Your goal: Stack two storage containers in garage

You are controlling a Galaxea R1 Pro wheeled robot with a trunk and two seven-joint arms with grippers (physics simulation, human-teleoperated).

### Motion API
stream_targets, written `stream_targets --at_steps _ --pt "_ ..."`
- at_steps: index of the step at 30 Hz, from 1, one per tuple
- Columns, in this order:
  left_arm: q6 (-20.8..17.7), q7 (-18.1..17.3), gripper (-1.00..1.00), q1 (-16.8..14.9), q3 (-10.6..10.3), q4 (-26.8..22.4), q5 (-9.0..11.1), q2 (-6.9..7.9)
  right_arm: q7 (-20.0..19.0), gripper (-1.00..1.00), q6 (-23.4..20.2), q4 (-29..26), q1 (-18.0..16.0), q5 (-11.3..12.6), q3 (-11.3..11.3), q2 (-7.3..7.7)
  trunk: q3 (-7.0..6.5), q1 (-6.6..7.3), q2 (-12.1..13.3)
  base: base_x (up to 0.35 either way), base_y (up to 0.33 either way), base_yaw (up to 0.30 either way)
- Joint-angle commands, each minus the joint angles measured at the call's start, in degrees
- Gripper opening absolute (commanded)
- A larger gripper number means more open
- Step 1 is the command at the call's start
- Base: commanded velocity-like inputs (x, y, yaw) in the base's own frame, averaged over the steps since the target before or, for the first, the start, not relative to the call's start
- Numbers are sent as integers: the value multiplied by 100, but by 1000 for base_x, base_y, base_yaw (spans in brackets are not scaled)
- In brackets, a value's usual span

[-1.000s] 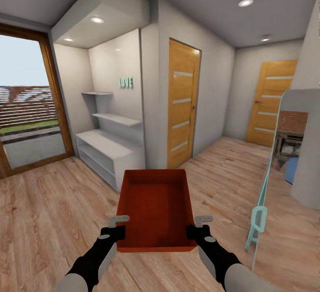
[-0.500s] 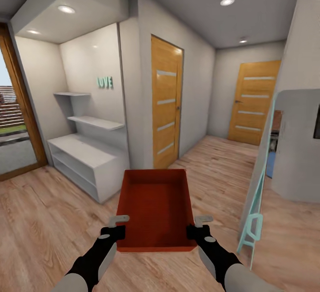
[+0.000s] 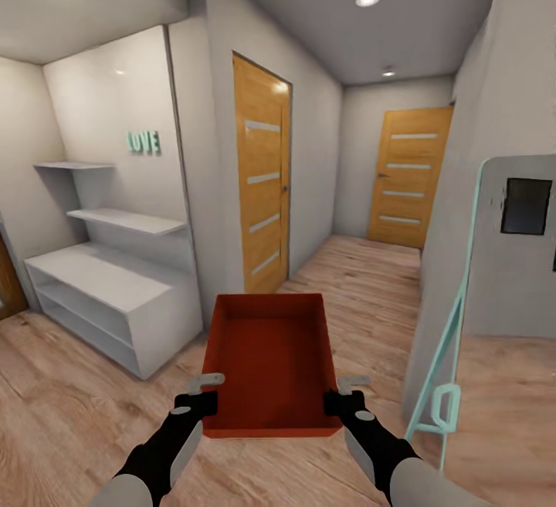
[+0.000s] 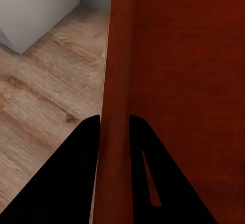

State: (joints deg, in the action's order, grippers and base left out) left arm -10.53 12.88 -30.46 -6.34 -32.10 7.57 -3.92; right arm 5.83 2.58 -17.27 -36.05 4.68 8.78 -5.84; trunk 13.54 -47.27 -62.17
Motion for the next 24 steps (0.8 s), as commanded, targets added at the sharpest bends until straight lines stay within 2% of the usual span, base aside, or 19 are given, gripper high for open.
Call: stream_targets --at_steps 1,24 --pt "17 92 -100 -4 98 -33 -76 14 50 -100 23 21 -7 77 -87 109 7 -4 -5 303 216 -256" --pt "16 92 -100 -4 98 -31 -71 14 50 -100 23 17 -7 77 -87 109 7 -4 -5 302 218 -256"
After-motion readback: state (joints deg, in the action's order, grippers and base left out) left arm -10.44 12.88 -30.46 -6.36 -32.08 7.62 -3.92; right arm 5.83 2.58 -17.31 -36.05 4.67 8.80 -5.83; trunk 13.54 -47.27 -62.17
